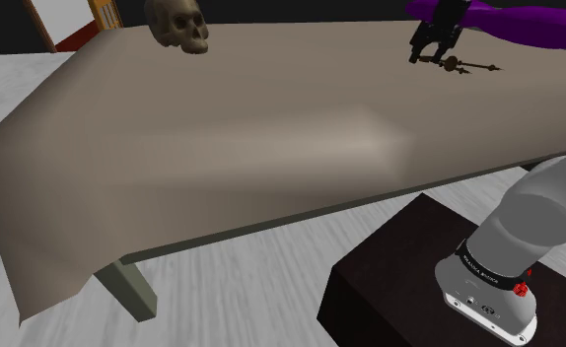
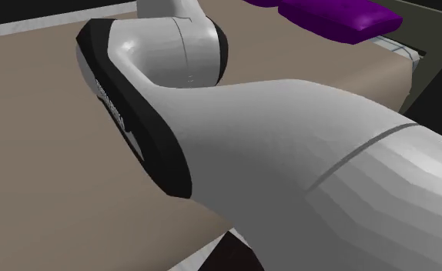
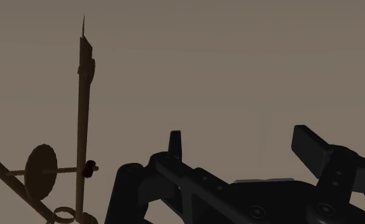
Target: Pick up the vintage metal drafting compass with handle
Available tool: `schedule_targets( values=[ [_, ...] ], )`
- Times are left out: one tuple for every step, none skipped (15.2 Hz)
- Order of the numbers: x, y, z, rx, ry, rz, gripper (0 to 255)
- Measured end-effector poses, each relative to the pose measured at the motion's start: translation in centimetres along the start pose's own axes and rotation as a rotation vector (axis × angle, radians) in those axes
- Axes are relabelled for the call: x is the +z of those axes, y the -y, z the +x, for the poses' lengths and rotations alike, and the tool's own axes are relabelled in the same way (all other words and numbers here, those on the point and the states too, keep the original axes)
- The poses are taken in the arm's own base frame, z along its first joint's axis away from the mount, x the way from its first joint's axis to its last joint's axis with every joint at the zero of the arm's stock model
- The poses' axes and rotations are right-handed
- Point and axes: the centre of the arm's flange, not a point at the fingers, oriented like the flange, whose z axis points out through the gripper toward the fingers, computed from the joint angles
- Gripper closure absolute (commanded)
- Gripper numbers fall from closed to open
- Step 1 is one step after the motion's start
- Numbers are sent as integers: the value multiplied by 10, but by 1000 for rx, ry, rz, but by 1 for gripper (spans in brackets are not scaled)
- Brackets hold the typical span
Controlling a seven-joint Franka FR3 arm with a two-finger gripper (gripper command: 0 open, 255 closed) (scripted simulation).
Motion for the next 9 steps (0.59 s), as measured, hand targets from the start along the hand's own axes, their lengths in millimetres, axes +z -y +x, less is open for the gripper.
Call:
schedule_targets(
  values=[
    [-1, -12, 7, 5, 0, -2, 0],
    [-2, -25, 13, 10, -1, -4, 0],
    [-5, -36, 19, 15, -1, -7, 0],
    [-6, -48, 29, 20, -2, -10, 0],
    [-4, -57, 36, 24, -2, -12, 0],
    [-5, -68, 43, 29, -2, -15, 0],
    [-4, -76, 49, 34, -2, -17, 0],
    [-5, -87, 57, 39, -2, -19, 0],
    [-4, -99, 62, 44, -2, -21, 0]
  ],
)
